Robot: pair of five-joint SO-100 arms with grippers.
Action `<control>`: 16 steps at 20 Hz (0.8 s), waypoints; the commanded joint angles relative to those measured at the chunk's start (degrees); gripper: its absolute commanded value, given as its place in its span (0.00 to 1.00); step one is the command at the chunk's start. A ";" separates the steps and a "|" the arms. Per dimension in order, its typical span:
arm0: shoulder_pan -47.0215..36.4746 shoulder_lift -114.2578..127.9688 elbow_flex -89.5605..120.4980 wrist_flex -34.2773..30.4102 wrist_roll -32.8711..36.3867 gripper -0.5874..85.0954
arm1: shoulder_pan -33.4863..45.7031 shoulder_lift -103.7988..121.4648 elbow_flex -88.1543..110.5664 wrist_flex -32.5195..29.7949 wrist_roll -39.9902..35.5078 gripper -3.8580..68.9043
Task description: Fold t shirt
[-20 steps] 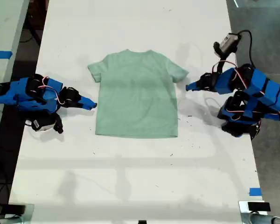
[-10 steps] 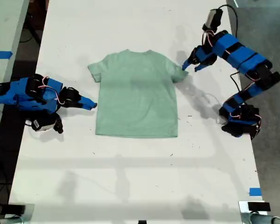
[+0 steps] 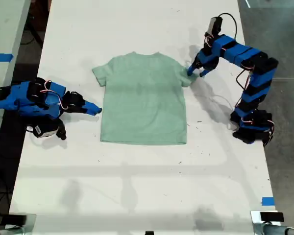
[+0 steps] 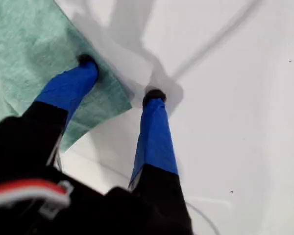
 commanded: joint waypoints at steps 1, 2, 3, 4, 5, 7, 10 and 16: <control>0.62 0.26 -0.79 0.09 0.35 0.14 | 0.79 -1.41 -1.85 -1.49 0.44 0.17; 0.62 0.26 -0.79 0.09 0.35 0.14 | 0.79 -1.85 -1.85 -1.58 0.97 0.10; 0.62 0.26 -0.79 0.09 0.35 0.14 | 0.62 -1.85 -1.85 -1.58 1.23 0.09; 0.62 0.26 -0.79 0.09 0.35 0.14 | 0.26 -1.49 -2.46 -0.97 1.49 0.08; 0.62 0.26 -0.79 0.09 0.35 0.14 | -0.18 -1.05 -3.60 0.26 1.93 0.07; 0.62 0.26 -0.79 0.09 0.35 0.14 | -1.23 0.62 -6.15 2.55 2.20 0.06; 0.62 0.26 -0.79 0.09 0.35 0.14 | -4.39 4.31 -11.34 6.33 2.90 0.06; 0.62 0.26 -0.79 0.09 0.35 0.14 | -14.94 9.23 -21.45 9.32 4.13 0.06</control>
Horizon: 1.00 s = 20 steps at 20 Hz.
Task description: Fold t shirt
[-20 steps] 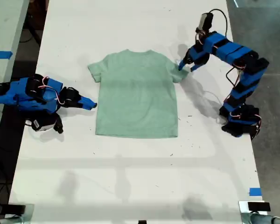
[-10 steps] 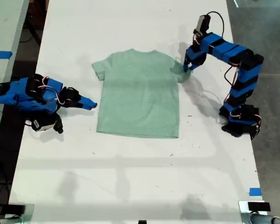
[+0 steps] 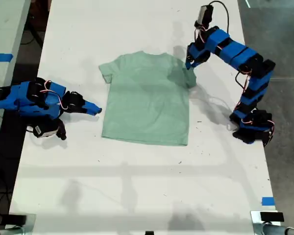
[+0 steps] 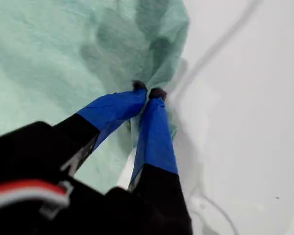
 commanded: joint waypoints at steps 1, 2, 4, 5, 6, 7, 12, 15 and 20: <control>0.62 0.26 -0.79 0.09 0.35 0.14 | -5.98 6.06 -6.24 -0.62 1.14 0.06; 0.62 0.26 -0.79 0.09 0.35 0.14 | -8.17 6.15 -7.38 -1.14 1.41 0.06; 0.62 0.26 -0.79 0.09 0.35 0.14 | -12.30 5.98 -8.00 -3.34 2.02 0.06; 0.62 0.26 -0.79 0.09 0.35 0.14 | -14.06 5.54 -7.47 -4.75 2.55 0.06; 0.62 0.26 -0.79 0.09 0.35 0.14 | -15.56 4.75 -6.86 -6.24 2.99 0.06; 0.62 0.26 -0.79 0.09 0.35 0.14 | -17.05 3.78 -6.15 -7.91 3.43 0.06; 0.62 0.26 -0.79 0.09 0.35 0.14 | -22.94 -6.06 -8.35 -13.27 4.83 0.08; 0.62 0.26 -0.79 0.09 0.35 0.14 | -23.99 -10.37 -9.49 -13.89 5.19 0.20; 0.62 0.26 -0.79 0.09 0.35 0.14 | -21.88 -3.34 -15.21 -4.39 3.60 0.24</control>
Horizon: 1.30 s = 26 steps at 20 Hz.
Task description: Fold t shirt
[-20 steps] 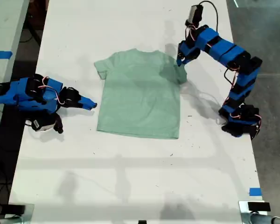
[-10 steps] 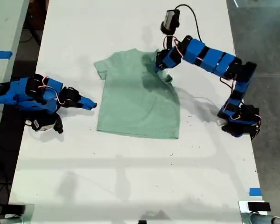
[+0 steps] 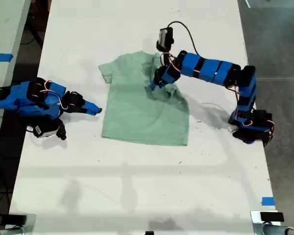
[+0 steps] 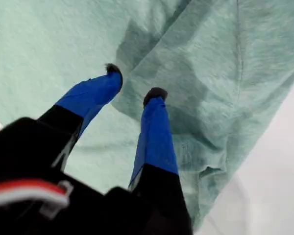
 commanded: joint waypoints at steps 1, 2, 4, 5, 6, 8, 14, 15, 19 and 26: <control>0.62 0.26 -0.79 0.09 0.35 0.14 | 2.02 10.02 -5.45 5.27 -1.14 0.24; 0.62 0.26 -0.79 0.09 0.35 0.14 | 3.08 13.54 -5.01 7.65 -1.14 0.23; 0.62 0.26 -0.79 0.09 0.35 0.14 | 4.66 22.15 -2.11 11.51 -1.23 0.23; 0.62 0.26 -0.79 0.09 0.35 0.14 | 5.01 26.81 -0.18 13.54 -0.79 0.22; 0.62 0.26 -0.79 0.09 0.35 0.14 | 4.83 31.55 1.67 15.82 -0.26 0.20; 0.62 0.26 -0.79 0.09 0.35 0.14 | 2.64 42.19 8.79 18.11 1.76 0.07; 0.62 0.26 -0.79 0.09 0.35 0.14 | -9.14 93.96 67.68 4.75 10.81 0.07; 0.62 0.26 -0.79 0.09 0.35 0.14 | -9.14 103.18 76.46 4.83 10.99 0.07; 0.62 0.26 -0.79 0.09 0.35 0.14 | -8.35 129.90 100.46 7.38 7.56 0.07; 0.70 0.35 -0.79 0.09 0.18 0.14 | -5.19 130.34 115.40 2.37 17.05 0.07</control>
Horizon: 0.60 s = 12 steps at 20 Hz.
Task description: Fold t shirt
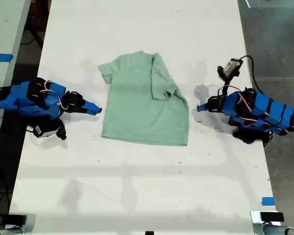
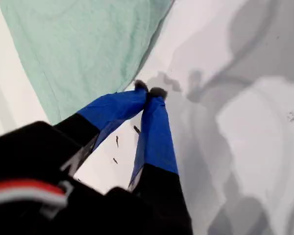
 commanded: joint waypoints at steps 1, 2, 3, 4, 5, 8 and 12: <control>0.70 0.26 -0.79 0.09 0.18 0.14 | 1.23 0.62 1.76 4.31 11.16 0.13; 0.70 0.26 -0.79 0.09 0.18 0.14 | 1.58 0.62 1.76 5.63 14.94 0.13; 0.70 0.26 -0.79 0.09 0.18 0.14 | 1.23 0.62 1.76 5.63 14.68 0.13; 0.70 0.26 -0.79 0.09 0.18 0.14 | 1.05 0.62 1.76 5.63 14.50 0.13; 0.70 0.26 -0.79 0.09 0.18 0.14 | 0.53 0.62 1.76 5.63 14.24 0.12; 0.70 0.26 -0.79 0.09 0.18 0.14 | -1.49 0.62 1.76 5.63 14.41 0.11; 0.70 0.26 -0.79 0.09 0.18 0.14 | -1.67 0.62 1.93 5.36 14.24 0.11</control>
